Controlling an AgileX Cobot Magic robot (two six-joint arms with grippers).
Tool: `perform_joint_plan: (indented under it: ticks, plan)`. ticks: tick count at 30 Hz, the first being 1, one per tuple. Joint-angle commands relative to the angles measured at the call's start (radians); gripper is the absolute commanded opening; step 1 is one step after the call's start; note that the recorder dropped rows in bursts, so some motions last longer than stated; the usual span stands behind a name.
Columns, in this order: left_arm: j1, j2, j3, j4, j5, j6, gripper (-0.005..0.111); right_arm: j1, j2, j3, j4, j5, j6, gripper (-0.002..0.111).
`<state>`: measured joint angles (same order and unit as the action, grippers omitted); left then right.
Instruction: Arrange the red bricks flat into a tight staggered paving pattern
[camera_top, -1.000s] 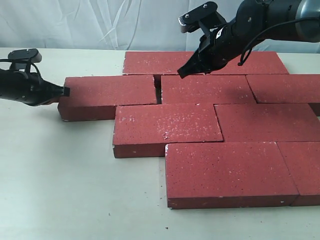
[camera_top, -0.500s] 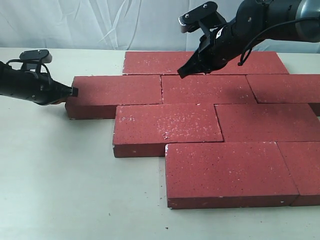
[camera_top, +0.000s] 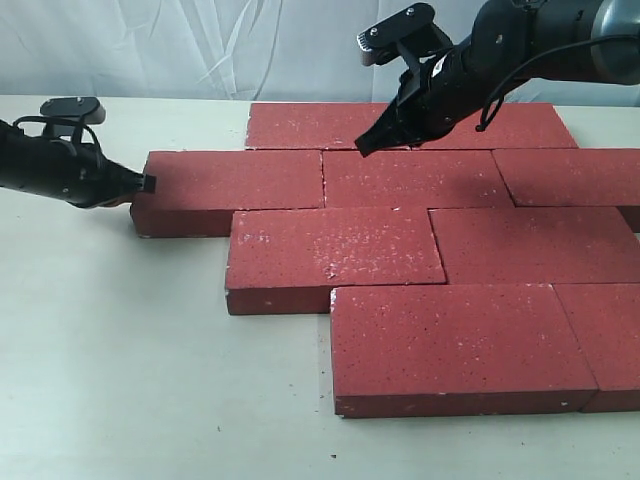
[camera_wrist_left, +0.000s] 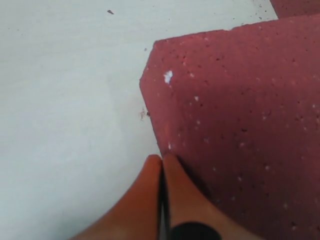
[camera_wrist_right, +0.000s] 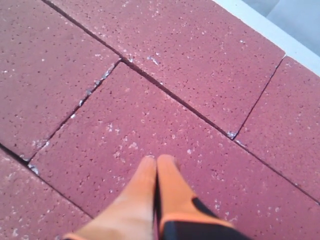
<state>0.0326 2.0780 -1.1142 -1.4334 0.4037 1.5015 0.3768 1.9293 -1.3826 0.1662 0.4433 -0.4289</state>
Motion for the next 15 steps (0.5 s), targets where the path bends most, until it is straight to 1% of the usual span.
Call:
perform_joint_plan:
  ticks: [1,5,10,13,15]
  plan:
    - [-0.001,-0.034,-0.001,0.02,-0.027,-0.004,0.0,-0.003,0.0,0.004,0.0,-0.01,-0.001,-0.001]
    - [-0.001,-0.04,-0.001,0.021,-0.071,-0.009,0.0,-0.003,0.0,0.004,0.0,-0.006,-0.001,-0.001]
    - [0.015,-0.051,-0.001,0.049,-0.053,-0.011,0.0,0.003,0.0,0.004,0.0,0.015,-0.001,-0.001]
    - [0.031,-0.07,-0.001,0.094,-0.005,-0.062,0.0,0.017,0.0,0.004,0.0,0.061,-0.008,-0.001]
    - [0.048,-0.09,-0.001,0.151,0.046,-0.1,0.0,0.035,0.0,0.002,0.0,0.09,-0.026,-0.001]
